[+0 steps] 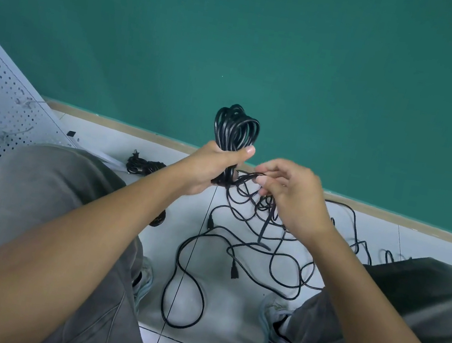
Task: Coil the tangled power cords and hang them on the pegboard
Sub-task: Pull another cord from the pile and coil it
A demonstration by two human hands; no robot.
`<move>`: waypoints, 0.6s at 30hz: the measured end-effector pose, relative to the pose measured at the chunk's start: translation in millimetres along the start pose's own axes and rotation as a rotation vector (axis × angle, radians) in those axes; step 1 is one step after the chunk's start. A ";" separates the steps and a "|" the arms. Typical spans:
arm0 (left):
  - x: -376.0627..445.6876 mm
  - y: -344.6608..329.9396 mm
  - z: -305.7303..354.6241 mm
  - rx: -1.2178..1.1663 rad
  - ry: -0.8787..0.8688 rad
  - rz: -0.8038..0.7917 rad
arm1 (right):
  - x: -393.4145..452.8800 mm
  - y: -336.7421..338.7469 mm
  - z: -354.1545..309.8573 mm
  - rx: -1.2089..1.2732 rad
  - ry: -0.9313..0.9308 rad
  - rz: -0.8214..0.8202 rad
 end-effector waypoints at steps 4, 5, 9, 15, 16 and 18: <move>-11.7 -20.9 5.6 0.010 -0.003 -0.148 | 3.2 14.0 10.1 0.111 -0.098 0.134; -13.5 -24.5 5.7 0.001 0.003 -0.173 | 3.5 16.2 12.8 0.129 -0.126 0.155; -17.3 -32.8 0.2 -0.032 0.051 -0.245 | 5.1 18.2 24.0 0.202 -0.179 0.181; -14.1 -25.7 5.4 -0.269 0.076 -0.206 | 11.9 4.2 33.5 0.236 -0.173 0.043; -13.0 -24.3 6.1 -0.307 0.076 -0.202 | 11.6 0.5 38.9 0.196 -0.199 0.017; -12.4 -21.9 8.9 -0.340 0.056 -0.216 | 8.8 -5.7 45.7 0.158 -0.249 -0.003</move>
Point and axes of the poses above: each hand's wrist, its own x-axis towards the middle knuckle, its own y-axis out of the back of the hand, z = x × y, the point moved 8 cm from there along x, towards the middle knuckle
